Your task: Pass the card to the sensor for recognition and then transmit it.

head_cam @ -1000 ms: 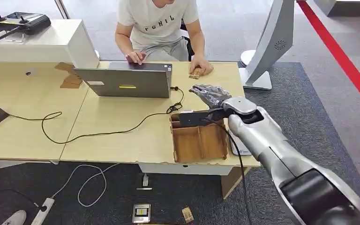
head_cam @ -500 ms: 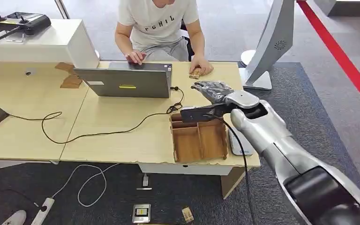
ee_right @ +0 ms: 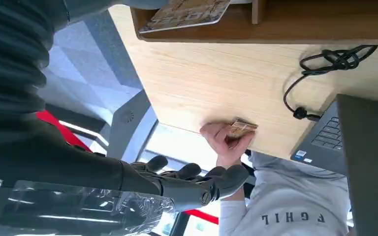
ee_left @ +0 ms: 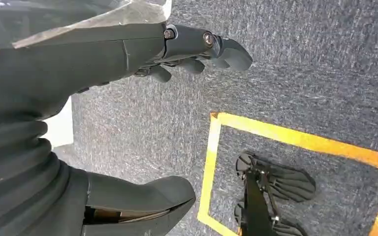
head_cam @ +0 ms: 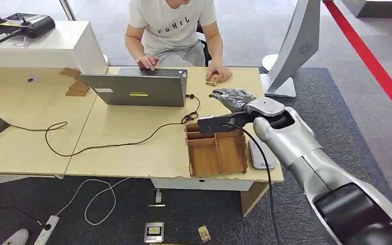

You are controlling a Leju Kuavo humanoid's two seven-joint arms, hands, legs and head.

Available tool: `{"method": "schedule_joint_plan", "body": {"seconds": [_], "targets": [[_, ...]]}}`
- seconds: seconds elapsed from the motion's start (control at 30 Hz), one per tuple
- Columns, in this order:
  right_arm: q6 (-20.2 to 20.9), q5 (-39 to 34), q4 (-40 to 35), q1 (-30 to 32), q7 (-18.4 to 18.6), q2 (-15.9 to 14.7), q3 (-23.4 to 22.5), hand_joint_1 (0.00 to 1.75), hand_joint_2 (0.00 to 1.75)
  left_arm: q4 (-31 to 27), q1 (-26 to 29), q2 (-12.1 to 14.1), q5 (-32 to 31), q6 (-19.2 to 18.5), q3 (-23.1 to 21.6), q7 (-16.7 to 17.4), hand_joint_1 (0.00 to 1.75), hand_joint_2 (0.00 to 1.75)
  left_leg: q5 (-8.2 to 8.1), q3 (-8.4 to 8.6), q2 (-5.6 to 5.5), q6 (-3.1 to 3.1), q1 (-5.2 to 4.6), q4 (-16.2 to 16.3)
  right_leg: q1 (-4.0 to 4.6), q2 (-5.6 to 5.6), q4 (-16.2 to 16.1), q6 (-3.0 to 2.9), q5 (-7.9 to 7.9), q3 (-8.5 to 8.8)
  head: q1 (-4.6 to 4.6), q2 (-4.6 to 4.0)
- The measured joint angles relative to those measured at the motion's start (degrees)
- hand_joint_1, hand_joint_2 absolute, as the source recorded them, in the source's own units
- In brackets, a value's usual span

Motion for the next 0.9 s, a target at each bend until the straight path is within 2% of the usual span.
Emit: {"method": "schedule_joint_plan", "body": {"seconds": [0.5,0.6,0.63,0.8,0.83,0.9], "targets": [[0.2,-0.1,-1.3,0.3,0.0,-0.7,0.0,0.00,1.75,0.0,-0.1,0.1,-0.1,0.0,0.0,0.0,0.00,1.75,0.00,-0.01,-0.01,0.00,0.00,0.0,0.00,0.00,0.0,0.00,0.00,0.00,0.02,-0.02],[3.3,-0.4,-1.8,0.3,0.4,-0.9,0.0,0.00,1.75,0.0,-0.1,0.1,-0.1,0.0,0.0,0.0,0.00,1.75,0.00,-0.01,-0.01,0.00,0.00,0.0,0.00,0.00,0.0,0.00,0.00,0.00,0.02,0.00],[4.4,-0.6,-1.8,0.3,0.5,-1.1,0.2,0.00,0.00,0.0,-0.1,0.1,-0.1,0.0,0.0,0.0,0.00,1.75,0.00,-0.01,-0.01,0.00,0.00,0.0,0.00,0.00,0.0,0.00,0.00,0.00,0.00,0.00],[7.5,-2.3,-3.8,0.1,1.4,-2.4,1.0,0.00,0.00,0.0,-0.2,0.1,-0.1,0.0,0.0,0.0,0.00,1.75,0.00,-0.01,0.00,0.00,0.00,0.0,0.00,0.00,0.0,0.00,0.00,0.00,0.02,0.00],[7.7,-2.6,-4.3,0.0,1.5,-2.8,1.2,0.00,1.75,0.0,-0.2,0.1,-0.1,0.0,0.0,0.0,0.00,1.75,0.00,-0.02,-0.02,0.00,0.00,0.0,0.00,0.00,0.0,0.00,0.00,0.00,0.02,0.00],[8.5,-3.4,-5.3,0.1,2.2,-3.5,1.4,0.00,1.75,0.0,-0.2,0.1,-0.2,-0.3,0.0,-0.1,0.00,1.75,0.00,-0.01,-0.02,0.00,0.00,0.0,0.00,0.00,0.0,0.00,0.00,0.00,0.00,0.00]]}}
